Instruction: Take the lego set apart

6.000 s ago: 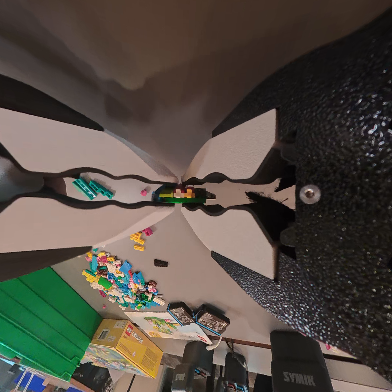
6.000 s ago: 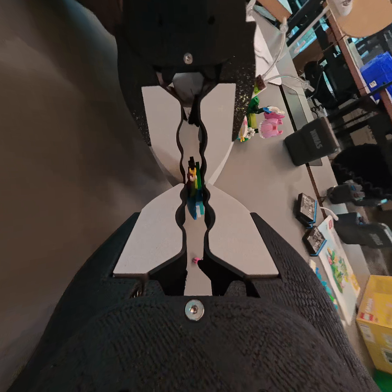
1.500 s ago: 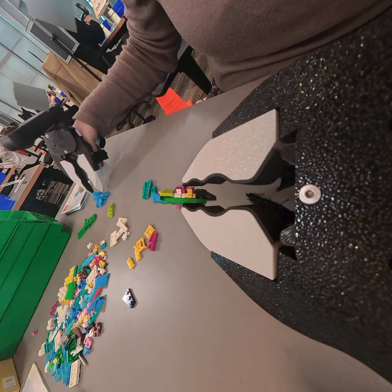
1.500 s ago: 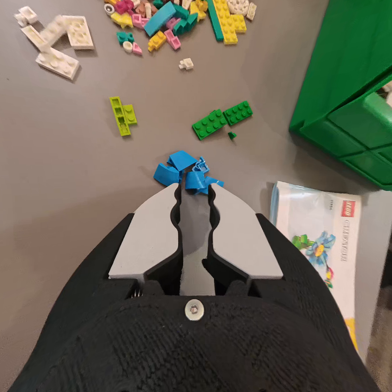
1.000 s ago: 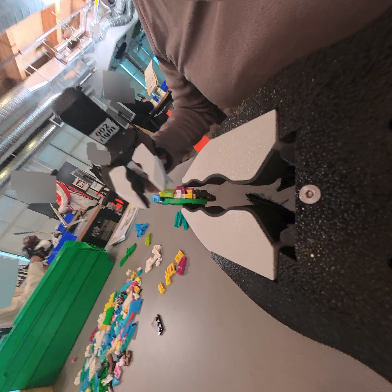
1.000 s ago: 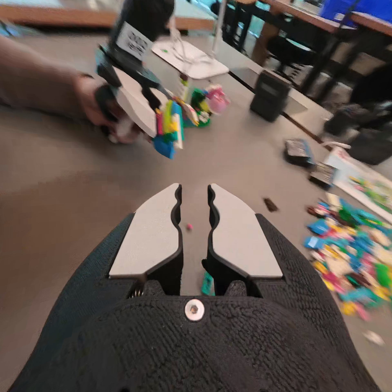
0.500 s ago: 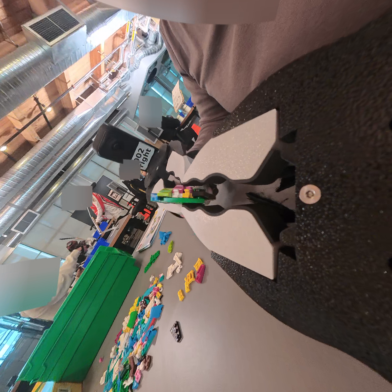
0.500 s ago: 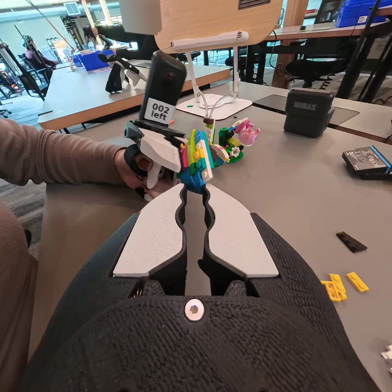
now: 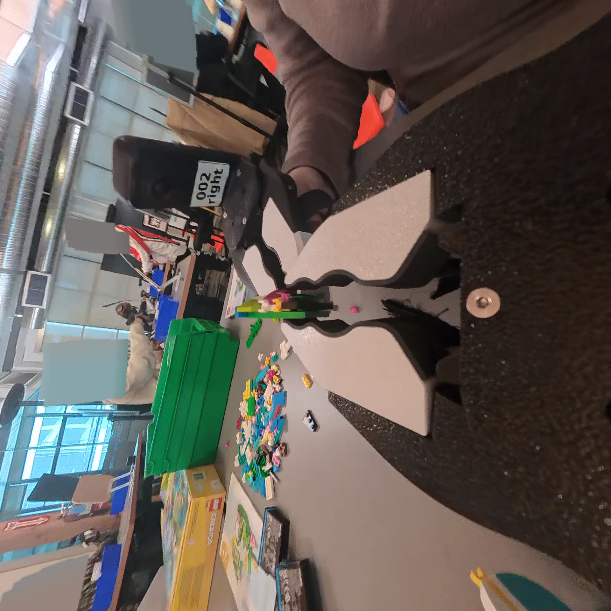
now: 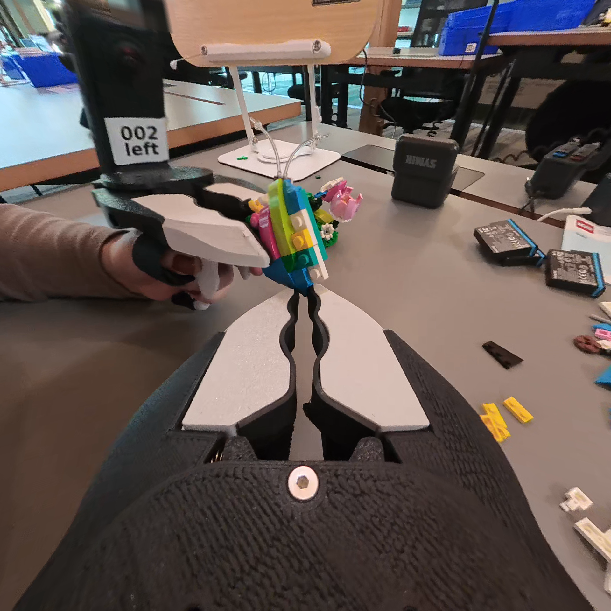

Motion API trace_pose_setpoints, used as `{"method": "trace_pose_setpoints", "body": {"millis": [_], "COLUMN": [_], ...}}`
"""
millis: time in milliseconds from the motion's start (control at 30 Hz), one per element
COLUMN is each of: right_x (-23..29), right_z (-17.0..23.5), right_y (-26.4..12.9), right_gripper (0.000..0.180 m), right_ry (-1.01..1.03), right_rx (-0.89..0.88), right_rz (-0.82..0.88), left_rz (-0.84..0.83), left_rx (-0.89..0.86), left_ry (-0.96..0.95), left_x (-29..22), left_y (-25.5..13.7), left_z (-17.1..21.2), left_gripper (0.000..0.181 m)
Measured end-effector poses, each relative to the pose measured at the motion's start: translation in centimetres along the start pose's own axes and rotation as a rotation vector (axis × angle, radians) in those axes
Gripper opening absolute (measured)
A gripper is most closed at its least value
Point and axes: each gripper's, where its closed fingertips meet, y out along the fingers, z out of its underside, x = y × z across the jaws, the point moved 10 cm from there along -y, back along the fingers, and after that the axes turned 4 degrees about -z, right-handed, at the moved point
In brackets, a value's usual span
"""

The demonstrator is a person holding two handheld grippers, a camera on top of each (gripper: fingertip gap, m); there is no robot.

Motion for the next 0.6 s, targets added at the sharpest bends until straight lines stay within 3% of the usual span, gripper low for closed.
{"method": "trace_pose_setpoints", "body": {"millis": [333,500,600], "right_x": [-0.3,-0.9,-1.1], "right_z": [0.2,0.4,0.4], "right_y": [-0.4,-0.2,-0.1], "right_gripper": [0.001,0.019,0.02], "right_ry": [0.148,0.336,0.438], "right_rx": [-0.243,-0.294,-0.324], "right_rz": [-0.263,-0.357,-0.447], "left_rz": [0.241,0.268,0.248], "left_rx": [-0.161,-0.185,-0.163], "left_ry": [-0.423,-0.443,-0.415], "left_x": [0.9,1.0,0.8], "left_y": [-0.1,-0.2,0.0], "left_z": [0.0,0.1,0.4], "left_gripper": [0.014,0.014,0.014]}}
